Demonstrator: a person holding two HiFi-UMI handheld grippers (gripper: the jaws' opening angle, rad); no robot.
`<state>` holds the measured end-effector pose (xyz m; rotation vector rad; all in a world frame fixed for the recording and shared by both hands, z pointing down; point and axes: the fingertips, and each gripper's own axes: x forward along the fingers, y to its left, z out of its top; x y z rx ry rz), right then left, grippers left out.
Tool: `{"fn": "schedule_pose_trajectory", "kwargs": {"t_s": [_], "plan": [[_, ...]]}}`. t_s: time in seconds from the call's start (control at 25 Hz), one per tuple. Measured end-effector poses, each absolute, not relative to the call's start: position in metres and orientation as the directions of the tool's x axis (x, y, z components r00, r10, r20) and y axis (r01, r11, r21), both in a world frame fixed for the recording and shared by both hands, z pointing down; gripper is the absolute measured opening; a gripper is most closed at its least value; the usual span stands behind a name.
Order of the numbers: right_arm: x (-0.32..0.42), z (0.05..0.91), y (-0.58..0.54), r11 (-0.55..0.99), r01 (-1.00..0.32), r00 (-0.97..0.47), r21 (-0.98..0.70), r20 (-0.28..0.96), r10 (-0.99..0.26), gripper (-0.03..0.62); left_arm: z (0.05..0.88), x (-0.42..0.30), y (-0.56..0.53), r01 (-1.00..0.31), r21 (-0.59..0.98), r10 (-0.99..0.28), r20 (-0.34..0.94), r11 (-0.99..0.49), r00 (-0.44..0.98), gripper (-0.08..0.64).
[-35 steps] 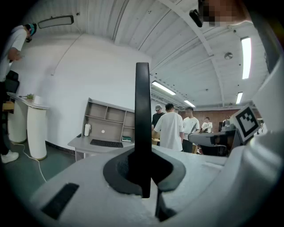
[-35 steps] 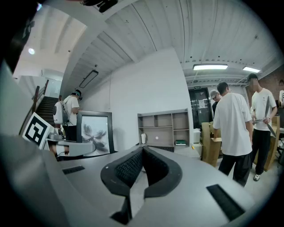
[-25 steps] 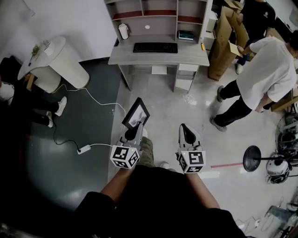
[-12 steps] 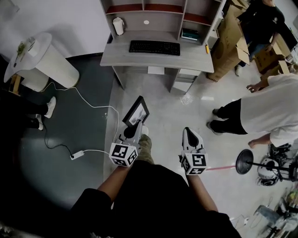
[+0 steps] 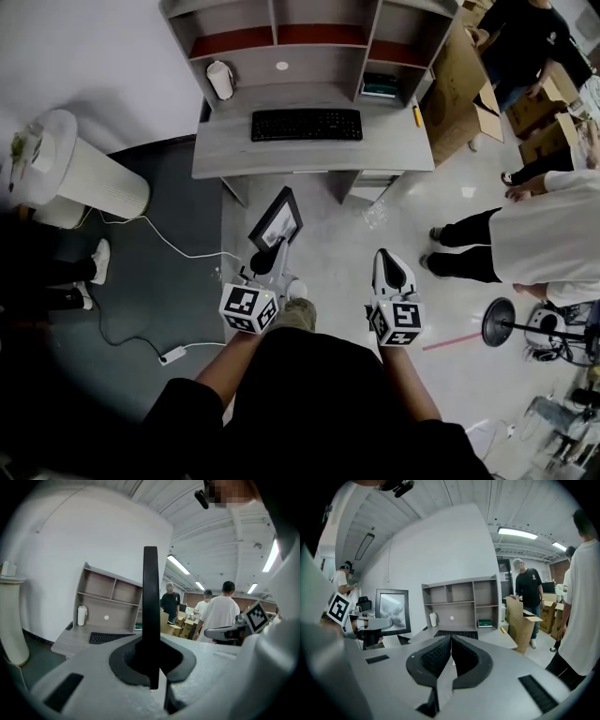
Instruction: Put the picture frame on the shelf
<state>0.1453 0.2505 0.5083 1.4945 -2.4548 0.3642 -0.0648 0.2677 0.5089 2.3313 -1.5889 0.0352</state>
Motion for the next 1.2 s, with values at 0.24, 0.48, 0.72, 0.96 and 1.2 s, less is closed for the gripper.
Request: {"fn": "schedule_pose_trajectory", "kwargs": {"t_s": [0.24, 0.48, 0.72, 0.96, 1.2], "plan": [[0.102, 0.509, 0.201, 0.431, -0.891, -0.452, -0.142, 0.357, -0.817, 0.014, 0.506, -0.112, 0.214, -0.909, 0.26, -0.905, 0.19, -0.327, 0.38, 0.025], [0.06, 0.498, 0.162, 0.46, -0.874, -0.486, -0.16, 0.333, -0.808, 0.014, 0.506, -0.147, 0.185, -0.913, 0.271, -0.915, 0.183, -0.305, 0.36, 0.025], [0.049, 0.506, 0.143, 0.473, -0.871, -0.486, -0.131, 0.364, -0.794, 0.014, 0.511, -0.156, 0.173, -0.907, 0.295, -0.915, 0.178, -0.301, 0.361, 0.025], [0.052, 0.508, 0.109, 0.47, -0.869, -0.493, -0.155, 0.357, -0.794, 0.014, 0.517, -0.153, 0.142, -0.906, 0.311, -0.919, 0.175, -0.289, 0.353, 0.025], [0.041, 0.506, 0.041, 0.52, -0.831, -0.556, -0.197, 0.315, -0.769, 0.013, 0.518, -0.145, 0.084, -0.916, 0.304, -0.932, 0.169, -0.261, 0.321, 0.025]]}}
